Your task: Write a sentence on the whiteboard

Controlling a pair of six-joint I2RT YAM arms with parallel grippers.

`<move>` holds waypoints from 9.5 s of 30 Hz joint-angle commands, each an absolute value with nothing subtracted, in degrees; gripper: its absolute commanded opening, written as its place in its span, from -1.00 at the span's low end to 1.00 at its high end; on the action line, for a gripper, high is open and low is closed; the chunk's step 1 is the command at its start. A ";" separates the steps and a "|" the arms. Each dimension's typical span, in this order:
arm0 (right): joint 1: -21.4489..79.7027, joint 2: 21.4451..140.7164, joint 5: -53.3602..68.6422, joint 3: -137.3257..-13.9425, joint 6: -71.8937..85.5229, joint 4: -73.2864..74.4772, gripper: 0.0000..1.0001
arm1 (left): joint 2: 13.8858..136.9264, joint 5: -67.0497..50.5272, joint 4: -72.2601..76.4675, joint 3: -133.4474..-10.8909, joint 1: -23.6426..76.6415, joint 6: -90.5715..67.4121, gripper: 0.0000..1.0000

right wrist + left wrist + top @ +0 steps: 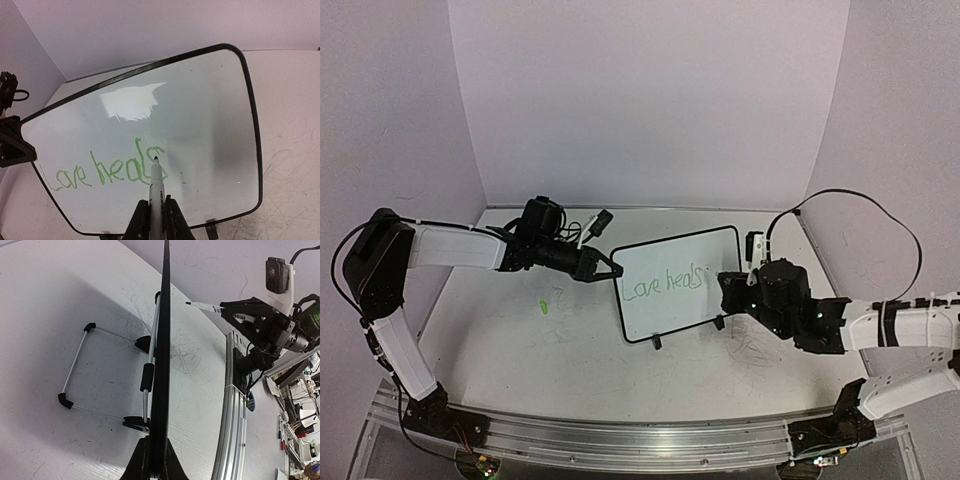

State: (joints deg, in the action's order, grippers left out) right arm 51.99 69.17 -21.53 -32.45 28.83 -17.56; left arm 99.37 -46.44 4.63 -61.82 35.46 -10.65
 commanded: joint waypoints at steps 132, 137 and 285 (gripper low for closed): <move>47.41 73.31 -21.16 -37.06 25.69 -15.29 -1.00 | 96.73 -47.42 2.11 -63.54 35.95 -9.76 -1.00; 47.39 73.40 -21.15 -36.05 26.45 -15.35 -1.00 | 97.00 -47.66 2.04 -63.65 35.95 -9.76 -1.00; 42.49 72.57 -20.07 -38.55 20.40 -17.27 -1.00 | 96.38 -47.34 1.57 -63.54 35.95 -9.23 -1.00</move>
